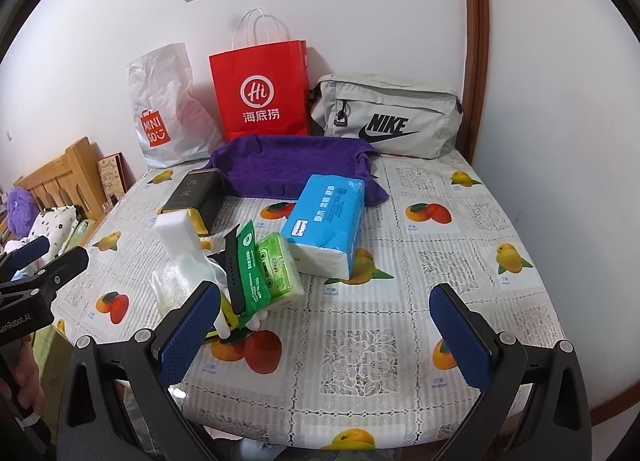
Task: Organize soft objects
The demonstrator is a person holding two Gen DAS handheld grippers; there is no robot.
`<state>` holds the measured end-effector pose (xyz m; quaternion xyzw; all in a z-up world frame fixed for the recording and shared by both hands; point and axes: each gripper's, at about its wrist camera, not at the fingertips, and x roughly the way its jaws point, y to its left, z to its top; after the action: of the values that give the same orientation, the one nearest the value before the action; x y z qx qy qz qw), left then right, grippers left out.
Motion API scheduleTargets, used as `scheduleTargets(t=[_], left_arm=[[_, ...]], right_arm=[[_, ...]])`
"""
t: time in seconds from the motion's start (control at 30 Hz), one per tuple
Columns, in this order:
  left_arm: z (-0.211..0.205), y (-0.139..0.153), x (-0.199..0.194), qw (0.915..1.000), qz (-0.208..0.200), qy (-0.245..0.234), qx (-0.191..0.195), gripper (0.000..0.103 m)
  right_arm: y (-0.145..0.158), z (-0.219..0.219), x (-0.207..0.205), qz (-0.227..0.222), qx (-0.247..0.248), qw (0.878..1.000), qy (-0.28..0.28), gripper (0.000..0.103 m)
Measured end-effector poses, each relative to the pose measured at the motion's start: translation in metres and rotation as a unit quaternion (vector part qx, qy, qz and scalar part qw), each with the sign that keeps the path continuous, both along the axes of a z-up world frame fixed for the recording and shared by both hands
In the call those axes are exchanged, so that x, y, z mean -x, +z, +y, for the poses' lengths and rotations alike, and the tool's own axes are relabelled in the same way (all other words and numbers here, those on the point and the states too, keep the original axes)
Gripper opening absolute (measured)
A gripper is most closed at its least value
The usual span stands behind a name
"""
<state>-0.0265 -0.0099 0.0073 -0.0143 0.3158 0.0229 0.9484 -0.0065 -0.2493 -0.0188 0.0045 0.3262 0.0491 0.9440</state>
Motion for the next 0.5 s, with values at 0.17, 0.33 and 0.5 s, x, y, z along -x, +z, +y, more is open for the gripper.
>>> scheduleTargets(t=[0.17,0.33,0.5], left_arm=[[-0.0014,-0.0004,0.0019,1.0,-0.001,-0.001,-0.001,0.103],[-0.002,-0.0007,0.0035,1.0,0.0,0.001,-0.002,0.103],[-0.0022,-0.0004,0.0028,1.0,-0.001,0.0,-0.003,0.103]], right_arm=[[-0.0003,0.0017,-0.0018,0.003,-0.002,1.0,0.002,0.103],[-0.0013,0.0025,-0.0013,0.002,-0.002,1.0,0.002,0.103],[-0.0015,0.0021,-0.0006,0.001,-0.004,1.0,0.002,0.103]])
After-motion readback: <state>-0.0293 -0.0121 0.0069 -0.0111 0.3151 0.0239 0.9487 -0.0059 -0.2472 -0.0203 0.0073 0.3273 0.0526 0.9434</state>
